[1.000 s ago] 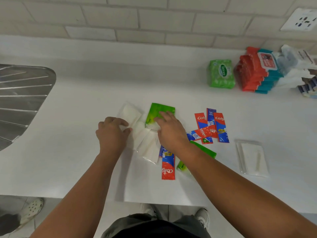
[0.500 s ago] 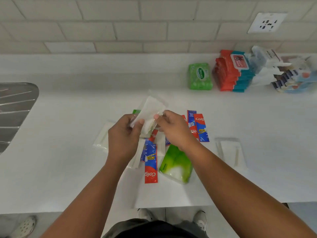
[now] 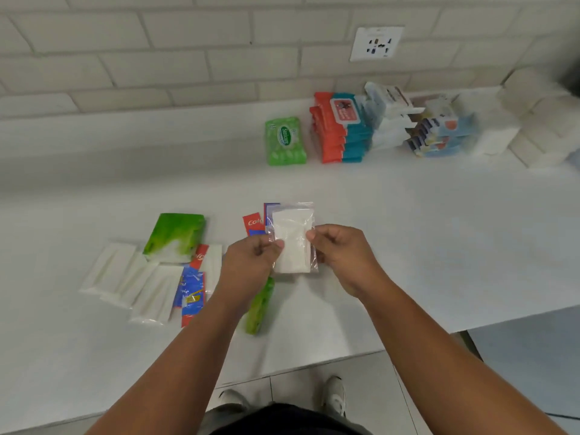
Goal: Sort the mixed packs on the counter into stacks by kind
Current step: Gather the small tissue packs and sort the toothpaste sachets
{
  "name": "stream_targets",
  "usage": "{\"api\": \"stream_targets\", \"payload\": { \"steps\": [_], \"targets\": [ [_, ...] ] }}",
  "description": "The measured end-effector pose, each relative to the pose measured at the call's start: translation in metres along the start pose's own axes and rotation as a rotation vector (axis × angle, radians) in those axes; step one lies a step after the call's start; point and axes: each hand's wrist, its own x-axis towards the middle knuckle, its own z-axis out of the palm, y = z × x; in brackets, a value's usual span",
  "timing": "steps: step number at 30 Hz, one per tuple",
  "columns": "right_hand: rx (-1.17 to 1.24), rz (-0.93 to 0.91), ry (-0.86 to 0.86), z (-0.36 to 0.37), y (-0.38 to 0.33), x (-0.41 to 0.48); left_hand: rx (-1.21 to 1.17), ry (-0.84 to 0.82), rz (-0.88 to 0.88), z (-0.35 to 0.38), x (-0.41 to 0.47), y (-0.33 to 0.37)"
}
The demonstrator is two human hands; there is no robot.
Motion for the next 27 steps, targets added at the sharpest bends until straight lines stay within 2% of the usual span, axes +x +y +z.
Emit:
{"api": "stream_targets", "payload": {
  "steps": [4, 7, 12, 16, 22, 27],
  "targets": [
    [-0.149, 0.028, 0.052, -0.04, 0.008, -0.002, 0.173, -0.092, -0.04, 0.037, -0.004, -0.008],
    [-0.218, 0.079, 0.079, -0.064, 0.014, -0.002, 0.162, -0.117, -0.093, 0.061, -0.006, -0.016],
    [-0.405, 0.112, 0.166, -0.089, 0.036, 0.002, 0.232, -0.074, -0.14, 0.088, -0.003, -0.029],
    [-0.597, 0.077, 0.165, -0.096, 0.049, 0.004, 0.415, -0.023, -0.135, 0.098, -0.001, -0.037],
    [-0.656, 0.07, 0.156, -0.098, 0.052, 0.005, 0.469, 0.057, -0.101, 0.101, -0.007, -0.043],
    [-0.665, 0.067, 0.157, -0.098, 0.051, 0.004, 0.481, 0.062, -0.101, 0.101, -0.009, -0.043]
  ]
}}
